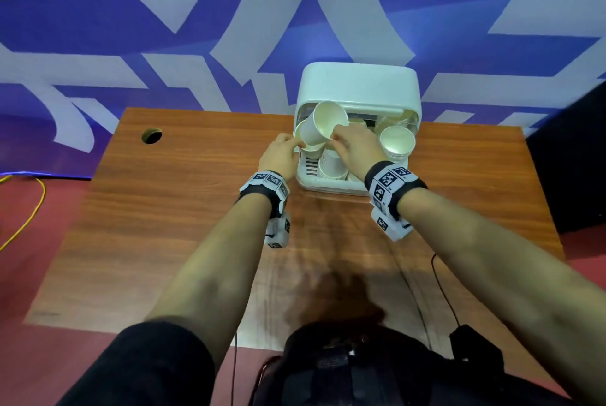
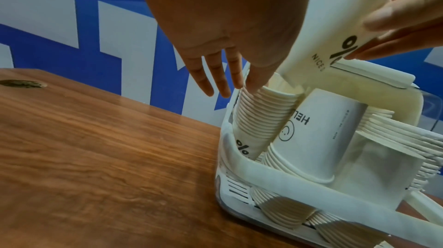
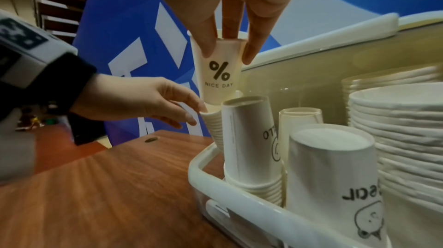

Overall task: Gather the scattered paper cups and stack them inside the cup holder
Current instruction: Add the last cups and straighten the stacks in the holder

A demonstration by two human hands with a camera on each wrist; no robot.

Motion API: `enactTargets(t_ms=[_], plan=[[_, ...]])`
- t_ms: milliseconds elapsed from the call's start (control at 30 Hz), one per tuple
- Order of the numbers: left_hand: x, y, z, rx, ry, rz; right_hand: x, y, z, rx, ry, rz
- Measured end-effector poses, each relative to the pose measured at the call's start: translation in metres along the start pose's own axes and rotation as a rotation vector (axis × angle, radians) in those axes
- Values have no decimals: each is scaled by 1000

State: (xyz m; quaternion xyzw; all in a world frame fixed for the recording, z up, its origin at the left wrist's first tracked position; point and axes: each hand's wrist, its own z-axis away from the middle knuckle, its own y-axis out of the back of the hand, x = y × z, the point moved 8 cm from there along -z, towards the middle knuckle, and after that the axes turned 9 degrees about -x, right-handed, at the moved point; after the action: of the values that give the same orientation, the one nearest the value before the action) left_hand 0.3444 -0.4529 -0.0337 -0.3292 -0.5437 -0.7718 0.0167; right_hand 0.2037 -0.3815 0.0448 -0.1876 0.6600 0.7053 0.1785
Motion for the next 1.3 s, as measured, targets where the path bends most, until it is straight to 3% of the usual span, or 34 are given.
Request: enactTargets(t_ms=[267, 467, 700, 900, 1167, 1300], plan=[[-9, 5, 14, 33, -59, 130, -11, -23, -15, -130, 63, 334], [-11, 16, 8, 142, 41, 411, -13, -45, -33, -239, 44, 490], [-28, -9, -15, -57, 206, 590, 4, -56, -43, -217, 2, 367], [-34, -26, -19, -151, 275, 763, 13, -64, -42, -225, 98, 363], [-16, -33, -20, -289, 401, 904, 18, -66, -49, -260, 112, 271], [-10, -38, -17, -345, 457, 931, 21, -51, -38, -110, 168, 127]])
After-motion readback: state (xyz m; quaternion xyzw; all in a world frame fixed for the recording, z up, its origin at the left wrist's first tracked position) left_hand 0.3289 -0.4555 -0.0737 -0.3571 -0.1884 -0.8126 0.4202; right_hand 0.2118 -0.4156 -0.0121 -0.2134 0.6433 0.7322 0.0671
